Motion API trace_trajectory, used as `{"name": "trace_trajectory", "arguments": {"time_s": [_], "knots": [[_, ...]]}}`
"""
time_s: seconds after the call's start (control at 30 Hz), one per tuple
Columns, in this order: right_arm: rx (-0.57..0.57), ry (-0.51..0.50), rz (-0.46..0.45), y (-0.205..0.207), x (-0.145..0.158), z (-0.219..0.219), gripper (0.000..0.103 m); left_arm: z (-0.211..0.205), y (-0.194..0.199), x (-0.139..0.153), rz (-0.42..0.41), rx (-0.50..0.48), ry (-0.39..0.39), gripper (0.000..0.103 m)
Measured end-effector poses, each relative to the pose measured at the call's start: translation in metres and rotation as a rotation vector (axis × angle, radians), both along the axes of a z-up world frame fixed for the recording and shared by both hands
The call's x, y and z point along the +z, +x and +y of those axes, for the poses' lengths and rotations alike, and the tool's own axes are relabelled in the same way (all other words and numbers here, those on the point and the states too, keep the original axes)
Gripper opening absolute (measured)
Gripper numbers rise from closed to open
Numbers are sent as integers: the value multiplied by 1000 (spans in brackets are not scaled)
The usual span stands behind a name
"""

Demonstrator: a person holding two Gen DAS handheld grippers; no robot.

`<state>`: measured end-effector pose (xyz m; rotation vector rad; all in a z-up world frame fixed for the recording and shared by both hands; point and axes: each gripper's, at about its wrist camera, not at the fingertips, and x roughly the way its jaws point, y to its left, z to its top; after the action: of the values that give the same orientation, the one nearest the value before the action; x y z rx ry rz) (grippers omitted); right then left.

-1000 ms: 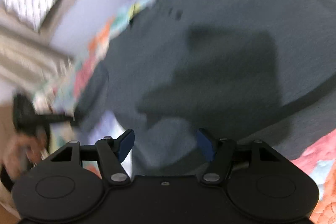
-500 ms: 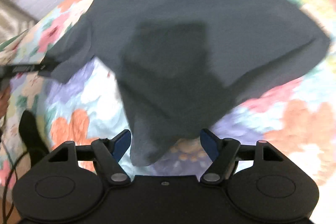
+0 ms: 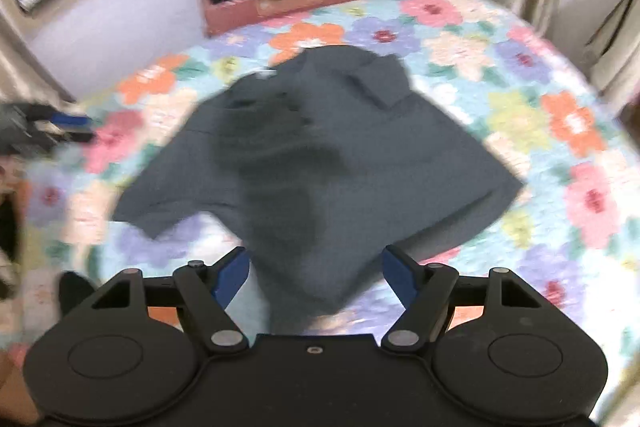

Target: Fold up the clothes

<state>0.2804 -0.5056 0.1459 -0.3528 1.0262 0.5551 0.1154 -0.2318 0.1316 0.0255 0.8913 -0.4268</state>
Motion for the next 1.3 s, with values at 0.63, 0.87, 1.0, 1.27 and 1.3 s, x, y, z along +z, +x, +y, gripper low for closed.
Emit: {"name": "trace_trajectory", "arguments": {"time_s": [0.63, 0.87, 1.0, 1.27, 1.3], "knots": [[-223, 298, -25, 139, -68, 79, 78, -95, 143, -22, -110, -116, 9, 39], [-466, 472, 57, 184, -130, 33, 78, -130, 180, -75, -119, -175, 44, 41], [-517, 518, 107, 211, -159, 24, 78, -123, 203, -92, -111, -145, -31, 41], [-487, 453, 147, 274, -203, 46, 76, -178, 276, -135, -71, -195, 141, 44], [-460, 420, 125, 280, -203, 51, 64, -185, 283, -135, -92, -208, 152, 44]]}}
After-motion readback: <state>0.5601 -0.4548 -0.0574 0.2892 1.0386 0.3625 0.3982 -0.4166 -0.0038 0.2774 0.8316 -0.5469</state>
